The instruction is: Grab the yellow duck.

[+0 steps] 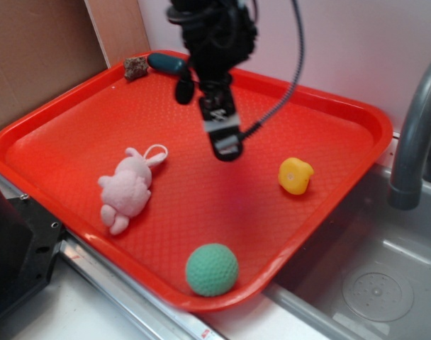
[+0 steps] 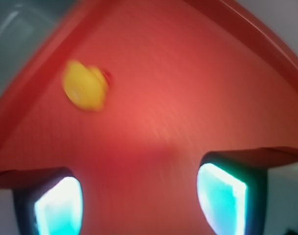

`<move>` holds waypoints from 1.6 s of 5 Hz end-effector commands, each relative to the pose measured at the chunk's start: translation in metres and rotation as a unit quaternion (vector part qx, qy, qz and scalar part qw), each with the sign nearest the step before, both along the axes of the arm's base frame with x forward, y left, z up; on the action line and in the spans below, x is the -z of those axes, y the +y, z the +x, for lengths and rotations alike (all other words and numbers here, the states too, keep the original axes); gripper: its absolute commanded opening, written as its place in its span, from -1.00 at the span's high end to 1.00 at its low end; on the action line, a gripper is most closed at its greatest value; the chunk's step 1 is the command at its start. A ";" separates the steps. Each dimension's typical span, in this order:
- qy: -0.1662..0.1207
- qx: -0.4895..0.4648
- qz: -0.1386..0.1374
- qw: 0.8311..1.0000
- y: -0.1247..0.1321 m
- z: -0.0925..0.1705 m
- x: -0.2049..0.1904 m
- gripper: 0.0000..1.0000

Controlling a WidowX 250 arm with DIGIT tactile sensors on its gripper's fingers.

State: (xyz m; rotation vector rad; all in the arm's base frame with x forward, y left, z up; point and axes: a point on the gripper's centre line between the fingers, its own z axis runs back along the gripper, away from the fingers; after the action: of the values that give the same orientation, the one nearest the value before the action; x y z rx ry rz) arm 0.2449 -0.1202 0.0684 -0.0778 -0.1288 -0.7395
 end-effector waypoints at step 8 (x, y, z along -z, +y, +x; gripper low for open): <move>-0.010 -0.351 -0.035 0.936 0.119 -0.030 -0.130 1.00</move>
State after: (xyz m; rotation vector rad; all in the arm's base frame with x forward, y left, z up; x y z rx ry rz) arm 0.2256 0.0139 0.1842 -0.0975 -0.1252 -0.0325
